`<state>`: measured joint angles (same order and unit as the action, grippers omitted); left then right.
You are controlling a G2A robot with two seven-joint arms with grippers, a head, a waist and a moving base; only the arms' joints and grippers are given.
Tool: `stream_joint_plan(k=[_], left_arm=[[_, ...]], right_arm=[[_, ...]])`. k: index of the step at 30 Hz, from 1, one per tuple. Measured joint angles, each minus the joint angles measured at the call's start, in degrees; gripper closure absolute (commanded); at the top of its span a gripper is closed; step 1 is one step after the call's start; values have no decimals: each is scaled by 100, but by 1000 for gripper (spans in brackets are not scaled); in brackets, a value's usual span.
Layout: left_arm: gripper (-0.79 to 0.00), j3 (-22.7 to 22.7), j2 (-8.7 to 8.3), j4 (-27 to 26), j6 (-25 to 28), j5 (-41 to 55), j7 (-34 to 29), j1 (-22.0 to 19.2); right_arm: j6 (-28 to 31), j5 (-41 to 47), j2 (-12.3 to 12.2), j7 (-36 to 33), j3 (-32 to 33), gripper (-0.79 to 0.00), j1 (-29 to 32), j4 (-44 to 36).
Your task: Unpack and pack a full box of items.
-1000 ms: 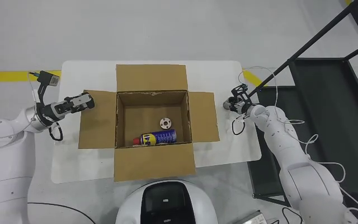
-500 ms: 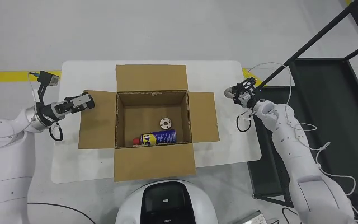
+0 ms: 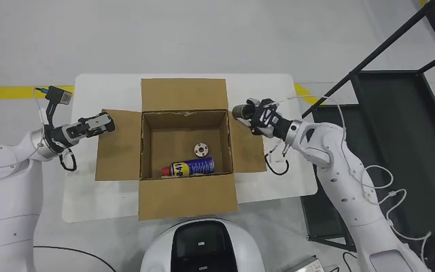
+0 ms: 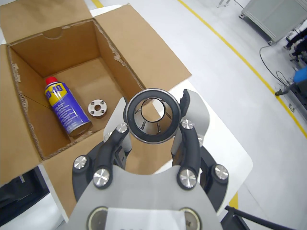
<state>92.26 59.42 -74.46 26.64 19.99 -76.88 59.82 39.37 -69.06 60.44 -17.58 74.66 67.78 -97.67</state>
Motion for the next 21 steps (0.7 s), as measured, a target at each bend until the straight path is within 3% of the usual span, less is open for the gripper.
stream_joint_plan(k=[8, 15, 21], left_arm=[[-785, 0, 0, 0, 0, 0, 0, 0], [-785, 216, -75, -527, -180, 85, 58, 53], [-785, 438, -187, -211, -310, 220, -329, -241]], right_arm=[[-14, 474, 196, -468, -1081, 0, -601, 430], [-9, 479, 195, -465, -1077, 0, -600, 434], [-18, 477, 195, -460, -1076, 0, -595, 436]])
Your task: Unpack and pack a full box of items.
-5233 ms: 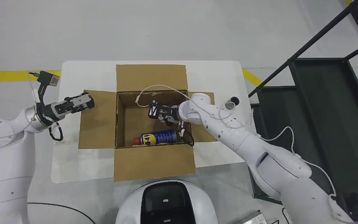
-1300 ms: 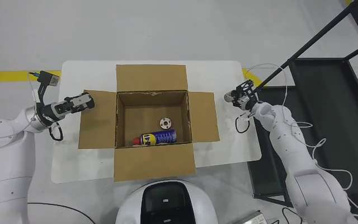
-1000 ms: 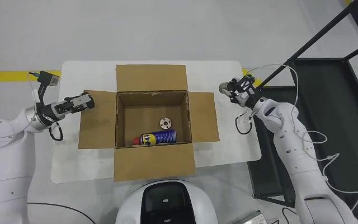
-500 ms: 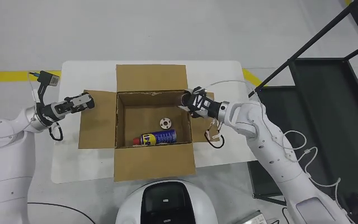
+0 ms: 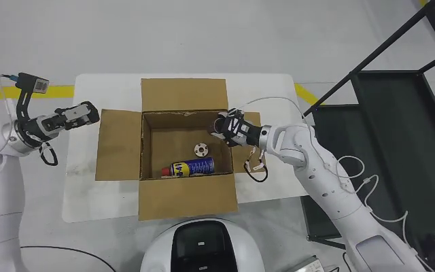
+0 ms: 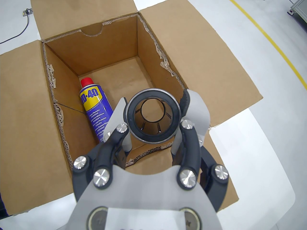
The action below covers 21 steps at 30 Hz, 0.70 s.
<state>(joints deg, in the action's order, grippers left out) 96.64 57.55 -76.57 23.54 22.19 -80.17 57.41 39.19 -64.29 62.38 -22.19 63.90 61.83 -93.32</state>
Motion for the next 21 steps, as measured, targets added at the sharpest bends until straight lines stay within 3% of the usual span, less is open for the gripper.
stream_joint_plan(k=[4, 7, 14, 21], left_arm=[[-785, -163, -30, 357, -105, 24, -167, -191], [-785, -344, -22, 621, -158, 282, -215, -254], [-785, -441, -8, 725, -165, 500, -221, -261], [-785, -441, -8, 725, -165, 500, -221, -261]], right_arm=[[-75, -36, 29, 14, -119, 0, -54, -14], [41, 24, 153, -87, -561, 0, -534, 269], [66, 207, 761, -142, -2149, 0, -2030, 1803], [152, 322, 1449, 233, -3308, 0, -2854, 3206]])
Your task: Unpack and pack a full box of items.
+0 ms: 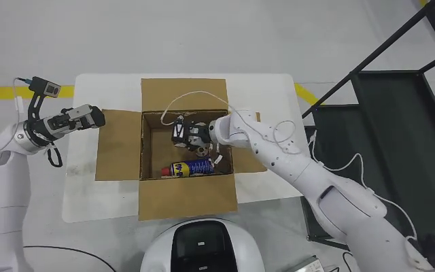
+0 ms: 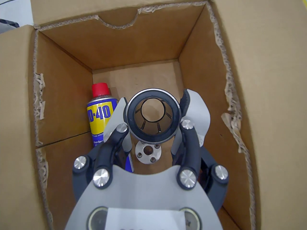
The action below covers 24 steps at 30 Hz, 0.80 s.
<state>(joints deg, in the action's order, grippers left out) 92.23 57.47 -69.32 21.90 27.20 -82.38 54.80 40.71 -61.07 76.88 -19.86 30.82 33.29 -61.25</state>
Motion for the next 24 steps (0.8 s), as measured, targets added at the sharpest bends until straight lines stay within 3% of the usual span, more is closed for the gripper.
stream_joint_plan(k=[8, 17, 18, 20, 22, 23, 24], left_arm=[[-785, 0, 0, 0, 0, 0, 0, 0], [-785, 0, 0, 0, 0, 0, 0, 0], [-785, 0, 0, 0, 0, 0, 0, 0], [-785, 0, 0, 0, 0, 0, 0, 0], [-785, 0, 0, 0, 0, 0, 0, 0], [-785, 0, 0, 0, 0, 0, 0, 0], [-785, 0, 0, 0, 0, 0, 0, 0]], right_arm=[[-90, -336, 670, 448, -700, 0, -499, 1312], [-120, -466, 1245, 819, -1005, 0, -740, 2497], [-113, -475, 1292, 855, -1020, -43, -756, 2590], [-81, -503, 1388, 936, -1051, -539, -789, 2787], [-46, -532, 1460, 987, -1071, -730, -816, 2932], [-27, -553, 1502, 1019, -1080, -785, -834, 3019], [-11, -567, 1529, 1045, -1083, -785, -848, 3079]])
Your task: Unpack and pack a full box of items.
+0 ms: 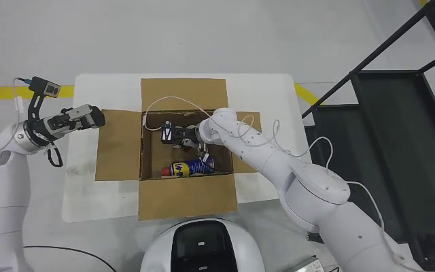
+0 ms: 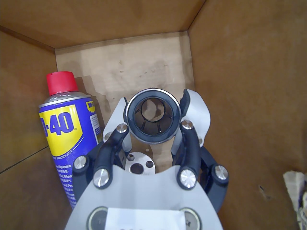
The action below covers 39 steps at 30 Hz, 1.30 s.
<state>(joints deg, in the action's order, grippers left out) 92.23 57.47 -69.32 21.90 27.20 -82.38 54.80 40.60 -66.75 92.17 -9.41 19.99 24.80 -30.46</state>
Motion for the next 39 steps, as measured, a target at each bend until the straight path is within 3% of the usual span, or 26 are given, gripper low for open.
stream_joint_plan(k=[9, 16, 21, 26, 35, 39], left_arm=[[-785, 0, 0, 0, 0, 0, 0, 0], [-785, -10, 0, -102, -48, 28, 77, 57], [-785, -8, -31, -468, -564, 560, -221, 328], [-785, 75, -66, -761, -884, 811, -219, 739], [-785, 524, -188, -1024, -1596, 703, 290, 1050], [-785, 535, -230, -953, -1889, 482, 382, 997]], right_arm=[[93, -184, 54, 514, 111, -785, -140, 158], [597, -240, -294, 1213, 466, -785, -37, -449], [1294, -158, -798, 1311, 986, -785, 316, -1271], [1710, 118, -1414, 690, 1803, -785, 1007, -2265], [1658, 1548, -2491, -1133, 4036, -785, 3103, -4743], [1390, 2269, -2750, -1735, 4979, -785, 3965, -5576]])
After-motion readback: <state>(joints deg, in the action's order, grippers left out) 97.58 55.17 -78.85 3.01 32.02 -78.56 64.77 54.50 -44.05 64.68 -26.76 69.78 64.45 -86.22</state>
